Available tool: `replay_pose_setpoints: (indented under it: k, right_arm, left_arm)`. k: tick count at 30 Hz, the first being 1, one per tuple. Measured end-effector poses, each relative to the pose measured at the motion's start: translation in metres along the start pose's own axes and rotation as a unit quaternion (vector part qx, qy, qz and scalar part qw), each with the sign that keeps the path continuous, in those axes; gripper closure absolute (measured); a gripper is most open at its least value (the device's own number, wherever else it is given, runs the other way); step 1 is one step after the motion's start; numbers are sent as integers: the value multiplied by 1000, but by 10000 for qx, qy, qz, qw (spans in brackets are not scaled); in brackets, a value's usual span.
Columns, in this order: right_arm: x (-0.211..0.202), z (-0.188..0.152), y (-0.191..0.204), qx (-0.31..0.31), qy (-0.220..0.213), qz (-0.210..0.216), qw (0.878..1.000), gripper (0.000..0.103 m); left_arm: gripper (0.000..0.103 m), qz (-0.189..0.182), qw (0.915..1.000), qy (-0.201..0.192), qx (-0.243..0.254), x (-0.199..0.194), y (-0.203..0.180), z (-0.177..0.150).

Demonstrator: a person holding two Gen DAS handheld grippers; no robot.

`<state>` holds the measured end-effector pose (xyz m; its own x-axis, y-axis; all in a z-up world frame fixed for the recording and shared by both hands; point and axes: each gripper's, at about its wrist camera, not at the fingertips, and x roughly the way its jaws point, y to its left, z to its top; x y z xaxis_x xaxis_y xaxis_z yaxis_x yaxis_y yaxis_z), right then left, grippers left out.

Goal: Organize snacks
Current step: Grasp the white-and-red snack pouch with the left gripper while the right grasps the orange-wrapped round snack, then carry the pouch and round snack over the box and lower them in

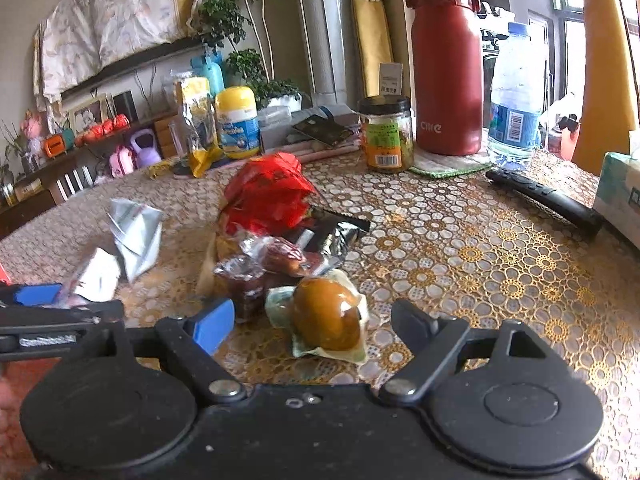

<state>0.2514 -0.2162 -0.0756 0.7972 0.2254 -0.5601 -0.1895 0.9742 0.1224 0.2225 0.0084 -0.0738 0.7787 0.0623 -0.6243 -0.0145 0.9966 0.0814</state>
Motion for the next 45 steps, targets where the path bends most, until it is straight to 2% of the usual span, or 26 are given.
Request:
replay_pose_setpoints:
  k: [4,7,9,19,29,45]
  right_arm:
    - [3,1,-4,17,15,2,10000,28]
    - [3,1,-3,-69,28,28,10000,44]
    - [2,0,0,-132,6,-8,9999,49]
    - [-16,-9,2,99,-78,23,9999,58]
    - [-50,-28,15,308,-27,217,9993,59]
    - [-106,-29,63,-59,-313,549,9980,60]
  left_arm:
    - [21,-1,10000,4,-22,-3,0,-1]
    - [22,-12,10000,8,-49,-6,1,-2]
    - [22,-21,10000,19,-58,-8,2,-3]
    - [24,-67,9997,51,-213,-31,11,-16]
    - [24,-90,9993,-74,-341,-80,22,-32]
    - [24,7,9968,-568,-563,-163,44,-45]
